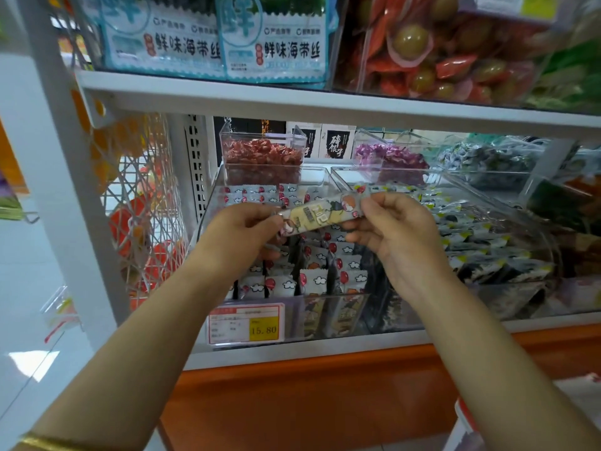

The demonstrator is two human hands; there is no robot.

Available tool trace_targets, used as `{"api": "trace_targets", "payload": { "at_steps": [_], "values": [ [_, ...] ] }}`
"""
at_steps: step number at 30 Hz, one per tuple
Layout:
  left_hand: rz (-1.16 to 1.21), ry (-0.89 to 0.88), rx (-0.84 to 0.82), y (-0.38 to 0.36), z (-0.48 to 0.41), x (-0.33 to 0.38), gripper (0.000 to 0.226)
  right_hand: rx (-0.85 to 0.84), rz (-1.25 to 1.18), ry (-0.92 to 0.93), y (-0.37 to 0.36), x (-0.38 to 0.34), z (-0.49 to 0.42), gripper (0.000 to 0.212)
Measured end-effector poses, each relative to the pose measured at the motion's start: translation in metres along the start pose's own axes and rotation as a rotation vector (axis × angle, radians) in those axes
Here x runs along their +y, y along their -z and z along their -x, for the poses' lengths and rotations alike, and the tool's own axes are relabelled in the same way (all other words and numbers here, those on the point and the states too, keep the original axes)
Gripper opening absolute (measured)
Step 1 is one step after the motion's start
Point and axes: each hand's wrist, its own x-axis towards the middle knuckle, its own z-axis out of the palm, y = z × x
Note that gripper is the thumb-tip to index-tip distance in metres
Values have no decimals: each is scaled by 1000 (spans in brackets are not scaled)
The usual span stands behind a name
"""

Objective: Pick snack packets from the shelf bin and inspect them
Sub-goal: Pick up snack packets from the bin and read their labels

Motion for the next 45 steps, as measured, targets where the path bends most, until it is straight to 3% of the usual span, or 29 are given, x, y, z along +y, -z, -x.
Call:
{"api": "trace_targets", "payload": {
  "at_steps": [6, 10, 17, 23, 28, 33, 36, 39, 45],
  "values": [
    [422, 110, 43, -5, -2, 1, 15, -132, -258, -158, 10, -5, 2, 23],
    [684, 156, 35, -2, -3, 1, 19, -104, -293, -154, 9, -2, 3, 20],
    [703, 116, 38, 0, -2, 1, 20, -32, -400, -191, 7, 0, 2, 3],
    [837, 177, -32, -6, 1, 6, 23, 8, -389, -120, 4, 2, 1, 12],
    [672, 122, -145, -3, 1, 3, 18, 11, -8, 126, 5, 5, 1, 15],
    [478, 32, -19, -8, 1, -1, 8, -63, 101, 158, 0, 4, 8, 8],
    [394, -26, -20, -6, 2, -1, 19, -51, 251, 211, 2, 5, 9, 7],
    [284, -84, -57, -5, 4, 0, 27, -88, 230, 179, 3, 3, 9, 17],
    [113, -160, -85, -7, 9, 4, 23, -54, 265, 182, 6, 1, 6, 12]
  ]
}}
